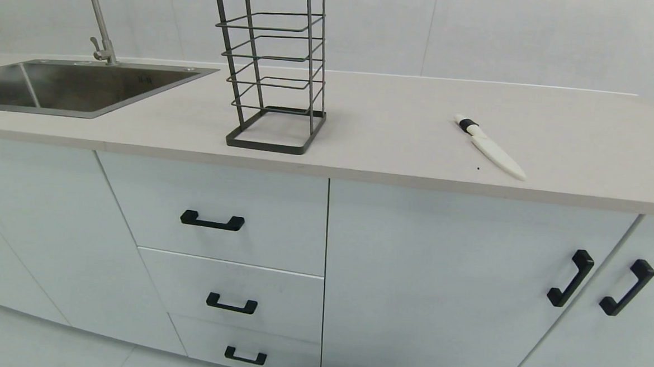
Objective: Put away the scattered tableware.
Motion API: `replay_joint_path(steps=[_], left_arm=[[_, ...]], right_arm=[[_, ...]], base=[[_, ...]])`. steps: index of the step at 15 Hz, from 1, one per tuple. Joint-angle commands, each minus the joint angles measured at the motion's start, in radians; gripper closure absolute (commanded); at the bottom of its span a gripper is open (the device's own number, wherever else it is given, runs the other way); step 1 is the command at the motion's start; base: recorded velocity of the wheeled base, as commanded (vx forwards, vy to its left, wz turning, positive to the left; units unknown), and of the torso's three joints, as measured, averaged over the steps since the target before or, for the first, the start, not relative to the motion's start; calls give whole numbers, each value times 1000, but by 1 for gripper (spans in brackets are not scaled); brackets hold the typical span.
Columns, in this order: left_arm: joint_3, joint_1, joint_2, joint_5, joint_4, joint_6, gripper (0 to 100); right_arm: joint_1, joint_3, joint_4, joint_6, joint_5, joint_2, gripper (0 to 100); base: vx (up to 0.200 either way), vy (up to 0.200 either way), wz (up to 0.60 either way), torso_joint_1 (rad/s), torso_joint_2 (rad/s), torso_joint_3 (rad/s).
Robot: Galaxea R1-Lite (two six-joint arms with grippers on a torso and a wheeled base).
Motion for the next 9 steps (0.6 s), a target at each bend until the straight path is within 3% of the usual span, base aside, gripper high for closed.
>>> replay_joint_path(steps=[1, 2, 3, 4, 5, 9], left_arm=[[0, 0, 3, 2, 2, 3, 0], [0, 0, 3, -2, 4, 0, 0], [0, -1, 3, -2, 43, -25, 0], [-3, -1, 3, 2, 57, -51, 0], [-2, -1, 3, 8, 53, -102, 0], [-2, -1, 3, 24, 53, -106, 0]], right_arm=[[0, 0, 0, -2, 1, 2, 0], [0, 0, 0, -2, 1, 2, 0], [0, 0, 0, -2, 1, 2, 0], [0, 0, 0, 0, 1, 2, 0], [0, 0, 0, -2, 1, 2, 0], [0, 0, 0, -2, 1, 2, 0]], base=[[0, 0, 0, 0, 0, 0], [0, 0, 0, 0, 0, 0], [0, 0, 0, 0, 0, 0], [0, 0, -600, 2, 7, 7], [0, 0, -600, 7, 2, 2], [0, 0, 0, 0, 0, 0]])
